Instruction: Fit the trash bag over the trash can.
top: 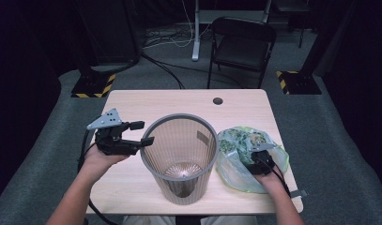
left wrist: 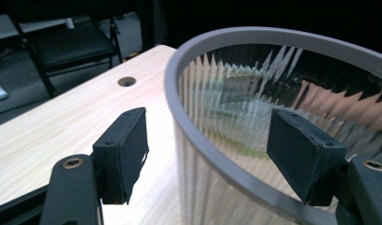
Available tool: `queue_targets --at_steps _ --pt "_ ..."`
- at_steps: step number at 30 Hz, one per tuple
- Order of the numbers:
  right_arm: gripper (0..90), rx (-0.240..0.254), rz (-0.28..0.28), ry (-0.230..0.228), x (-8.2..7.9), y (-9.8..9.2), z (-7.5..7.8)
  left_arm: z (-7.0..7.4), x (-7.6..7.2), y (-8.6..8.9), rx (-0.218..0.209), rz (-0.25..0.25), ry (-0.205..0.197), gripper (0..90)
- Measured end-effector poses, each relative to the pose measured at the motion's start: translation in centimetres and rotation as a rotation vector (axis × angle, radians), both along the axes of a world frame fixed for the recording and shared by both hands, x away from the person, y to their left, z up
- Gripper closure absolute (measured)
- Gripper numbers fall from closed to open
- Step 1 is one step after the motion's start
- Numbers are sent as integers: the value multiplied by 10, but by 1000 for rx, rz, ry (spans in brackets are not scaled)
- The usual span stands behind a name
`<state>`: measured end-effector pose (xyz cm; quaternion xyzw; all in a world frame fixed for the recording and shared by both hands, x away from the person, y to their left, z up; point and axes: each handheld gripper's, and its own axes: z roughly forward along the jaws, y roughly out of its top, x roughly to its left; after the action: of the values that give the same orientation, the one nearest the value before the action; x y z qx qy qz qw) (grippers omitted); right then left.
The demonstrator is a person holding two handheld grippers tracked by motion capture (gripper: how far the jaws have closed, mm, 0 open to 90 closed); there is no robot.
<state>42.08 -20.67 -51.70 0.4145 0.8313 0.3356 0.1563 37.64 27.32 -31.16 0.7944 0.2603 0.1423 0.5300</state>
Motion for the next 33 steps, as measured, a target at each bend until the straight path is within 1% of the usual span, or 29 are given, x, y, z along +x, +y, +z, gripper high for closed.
queue_targets --at_steps 1,3,4,8,11,13,15,18,21,27,30,33 --pt "318 -10 4 -5 0 1 0 0 0 2 -2 5 -1 292" --pt "331 -10 9 -7 -1 2 0 1 0 5 -7 17 -2 295" --pt "356 -9 11 -10 -1 2 0 1 0 5 -8 17 0 295" --pt "513 -9 30 -6 -1 4 2 1 -1 6 7 14 -4 295" --pt "595 -2 49 3 -1 7 3 1 -2 6 14 16 -12 295" --pt "639 10 63 10 -1 8 4 2 -3 7 11 17 -13 296" --pt "671 39 79 17 -1 7 4 2 -4 8 12 17 -17 295" --pt "699 81 85 25 -2 6 7 3 -6 10 11 21 -23 297" --pt "710 103 87 6 -3 4 11 3 -6 11 9 26 -22 297" --pt "716 191 68 -32 -7 -6 22 2 -6 10 12 26 -21 299" --pt "716 210 49 -40 -9 -11 26 2 -6 10 7 28 -21 299" --pt "716 207 40 -57 -11 -13 29 3 -5 10 7 27 -26 300"
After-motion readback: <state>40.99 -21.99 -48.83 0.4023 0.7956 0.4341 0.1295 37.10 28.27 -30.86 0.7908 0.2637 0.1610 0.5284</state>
